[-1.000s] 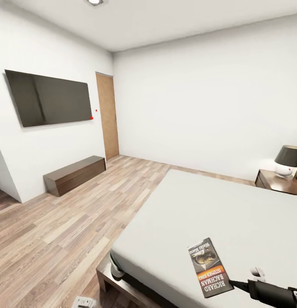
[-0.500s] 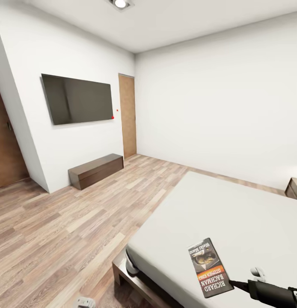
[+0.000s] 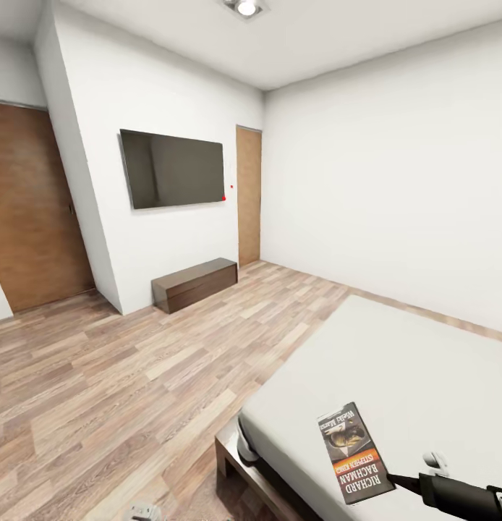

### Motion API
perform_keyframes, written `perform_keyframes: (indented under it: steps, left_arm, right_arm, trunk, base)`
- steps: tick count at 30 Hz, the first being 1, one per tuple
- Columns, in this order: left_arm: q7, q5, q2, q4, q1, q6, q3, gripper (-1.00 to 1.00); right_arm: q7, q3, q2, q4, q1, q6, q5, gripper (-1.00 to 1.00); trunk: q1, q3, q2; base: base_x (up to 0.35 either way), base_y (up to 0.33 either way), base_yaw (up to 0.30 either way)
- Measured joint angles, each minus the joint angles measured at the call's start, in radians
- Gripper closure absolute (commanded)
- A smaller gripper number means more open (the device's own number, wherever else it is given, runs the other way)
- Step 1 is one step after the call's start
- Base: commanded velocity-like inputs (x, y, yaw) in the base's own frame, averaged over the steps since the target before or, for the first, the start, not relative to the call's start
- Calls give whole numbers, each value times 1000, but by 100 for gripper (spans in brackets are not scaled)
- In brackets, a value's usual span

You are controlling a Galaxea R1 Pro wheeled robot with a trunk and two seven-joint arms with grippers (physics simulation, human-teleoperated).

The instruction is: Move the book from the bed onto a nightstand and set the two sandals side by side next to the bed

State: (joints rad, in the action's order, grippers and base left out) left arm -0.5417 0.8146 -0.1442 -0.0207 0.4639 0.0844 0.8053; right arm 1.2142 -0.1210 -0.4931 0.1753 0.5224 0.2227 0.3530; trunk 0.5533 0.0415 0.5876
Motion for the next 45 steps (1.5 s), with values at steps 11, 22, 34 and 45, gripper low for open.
perform_keyframes:
  steps: [11,22,34,45]
  left_arm:
    - [0,0,0,-1,0,0,0,-100]
    - [0,0,3,0,0,0,0,-100]
    - [0,0,3,0,0,0,0,-100]
    - [0,0,3,0,0,0,0,-100]
  right_arm:
    - [0,0,0,0,0,0,0,100]
    - [0,0,0,0,0,0,0,100]
    - [0,0,0,0,0,0,0,100]
    - [0,0,0,0,0,0,0,100]
  trunk:
    - [0,0,0]
    - [0,0,0]
    - [0,0,0]
    - [0,0,0]
  base:
    - [0,0,293]
    - [0,0,293]
    - [0,0,293]
    - [0,0,293]
